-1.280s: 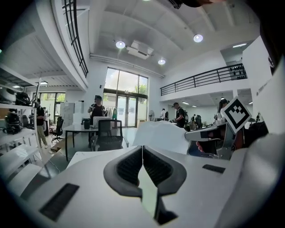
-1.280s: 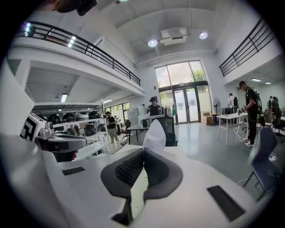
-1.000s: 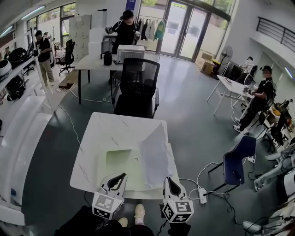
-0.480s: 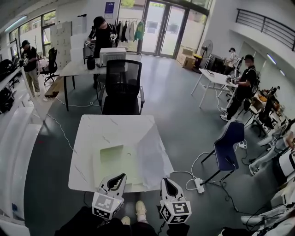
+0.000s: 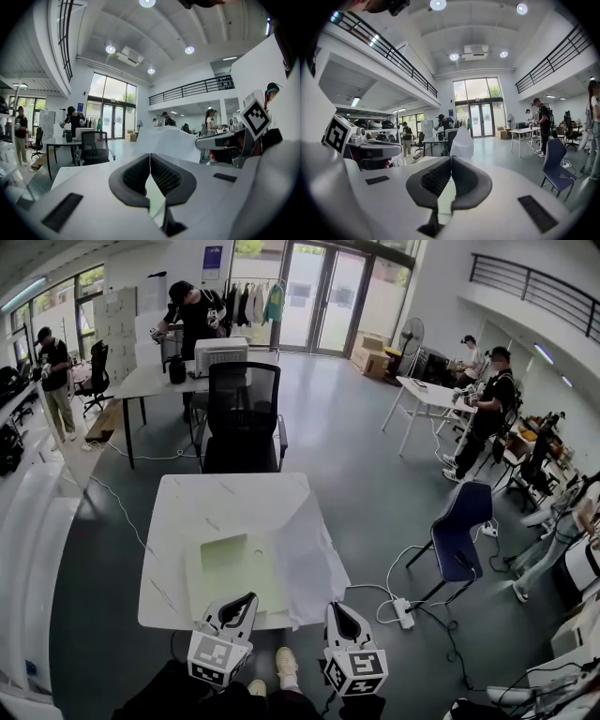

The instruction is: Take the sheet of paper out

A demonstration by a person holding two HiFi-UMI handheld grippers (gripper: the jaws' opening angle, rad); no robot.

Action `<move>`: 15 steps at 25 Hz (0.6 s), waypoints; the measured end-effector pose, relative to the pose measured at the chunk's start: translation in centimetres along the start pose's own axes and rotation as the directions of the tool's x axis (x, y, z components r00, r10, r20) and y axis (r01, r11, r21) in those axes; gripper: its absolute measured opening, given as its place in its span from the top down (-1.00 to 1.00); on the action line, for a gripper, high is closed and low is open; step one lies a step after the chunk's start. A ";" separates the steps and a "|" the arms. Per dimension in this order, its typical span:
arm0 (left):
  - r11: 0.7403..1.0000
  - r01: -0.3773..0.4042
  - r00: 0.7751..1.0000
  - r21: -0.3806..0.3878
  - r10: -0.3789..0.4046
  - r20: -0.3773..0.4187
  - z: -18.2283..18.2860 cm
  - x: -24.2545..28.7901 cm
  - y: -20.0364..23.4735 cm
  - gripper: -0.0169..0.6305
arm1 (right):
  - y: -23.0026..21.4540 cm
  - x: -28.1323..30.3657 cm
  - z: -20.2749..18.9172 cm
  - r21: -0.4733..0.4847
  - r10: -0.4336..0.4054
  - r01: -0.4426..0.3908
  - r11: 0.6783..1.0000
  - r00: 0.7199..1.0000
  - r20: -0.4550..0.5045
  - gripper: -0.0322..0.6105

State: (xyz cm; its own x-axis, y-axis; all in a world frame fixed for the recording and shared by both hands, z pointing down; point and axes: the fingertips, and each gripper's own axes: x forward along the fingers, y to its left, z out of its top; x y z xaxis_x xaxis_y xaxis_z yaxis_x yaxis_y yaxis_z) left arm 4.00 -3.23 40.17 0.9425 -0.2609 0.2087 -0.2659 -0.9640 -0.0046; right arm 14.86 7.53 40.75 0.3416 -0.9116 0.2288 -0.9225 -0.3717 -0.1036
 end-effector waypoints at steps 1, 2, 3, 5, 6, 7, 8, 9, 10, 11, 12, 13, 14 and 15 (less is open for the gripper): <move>1.000 0.000 1.000 0.000 0.000 0.000 0.0 0.1 0.0 0.87 | 0.0 0.1 0.0 0.002 0.000 0.000 1.000 1.000 0.000 0.85; 1.000 -0.002 1.000 0.000 0.002 0.001 0.0 0.2 0.1 0.87 | -0.1 0.2 0.0 0.004 0.001 -0.001 1.000 1.000 0.001 0.85; 1.000 -0.004 1.000 0.000 0.004 0.000 0.0 0.3 0.1 0.87 | -0.2 0.4 0.0 0.005 0.002 -0.002 1.000 1.000 0.002 0.85; 1.000 -0.013 1.000 -0.001 0.013 0.000 -0.1 0.4 0.4 0.87 | -0.3 0.7 -0.1 0.004 0.006 -0.006 1.000 1.000 0.002 0.85; 1.000 -0.019 1.000 -0.001 0.019 0.000 -0.1 0.5 0.6 0.87 | -0.2 0.9 -0.2 0.002 0.008 -0.008 1.000 1.000 0.001 0.85; 1.000 -0.020 1.000 -0.002 0.020 -0.001 -0.2 0.5 0.7 0.87 | -0.2 1.0 -0.2 0.002 0.010 -0.010 1.000 1.000 -0.001 0.85; 1.000 -0.018 1.000 -0.004 0.018 -0.004 -0.4 0.5 0.7 0.87 | -0.2 1.1 -0.3 0.003 0.011 -0.011 1.000 1.000 -0.004 0.85; 1.000 -0.016 1.000 -0.006 0.016 -0.006 -0.5 0.6 0.8 0.87 | -0.2 1.2 -0.3 0.005 0.011 -0.011 1.000 1.000 -0.006 0.85; 1.000 -0.015 1.000 -0.008 0.015 -0.007 -0.6 0.7 0.8 0.87 | -0.3 1.3 -0.3 0.006 0.011 -0.011 1.000 1.000 -0.008 0.85; 1.000 -0.016 1.000 -0.009 0.016 -0.008 -0.7 0.8 0.8 0.87 | -0.4 1.4 -0.3 0.006 0.011 -0.011 1.000 1.000 -0.009 0.85; 1.000 -0.016 1.000 -0.011 0.016 -0.009 -0.7 0.9 0.8 0.87 | -0.5 1.5 -0.3 0.005 0.011 -0.011 1.000 1.000 -0.010 0.85; 1.000 -0.017 1.000 -0.013 0.017 -0.011 -0.7 1.0 0.8 0.87 | -0.6 1.6 -0.3 0.004 0.010 -0.010 1.000 1.000 -0.012 0.85; 1.000 -0.017 1.000 -0.014 0.017 -0.012 -0.7 1.1 0.8 0.87 | -0.6 1.6 -0.3 0.003 0.010 -0.010 1.000 1.000 -0.014 0.85; 1.000 -0.016 1.000 -0.015 0.016 -0.013 -0.7 1.1 0.9 0.87 | -0.6 1.7 -0.2 0.002 0.008 -0.008 1.000 1.000 -0.016 0.85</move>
State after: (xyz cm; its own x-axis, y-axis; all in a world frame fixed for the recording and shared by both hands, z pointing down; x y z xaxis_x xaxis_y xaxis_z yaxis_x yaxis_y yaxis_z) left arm 4.71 -4.33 41.07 0.9355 -0.2756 0.2210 -0.2842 -0.9587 0.0071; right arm 15.96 6.26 41.44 0.3310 -0.9117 0.2434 -0.9250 -0.3645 -0.1073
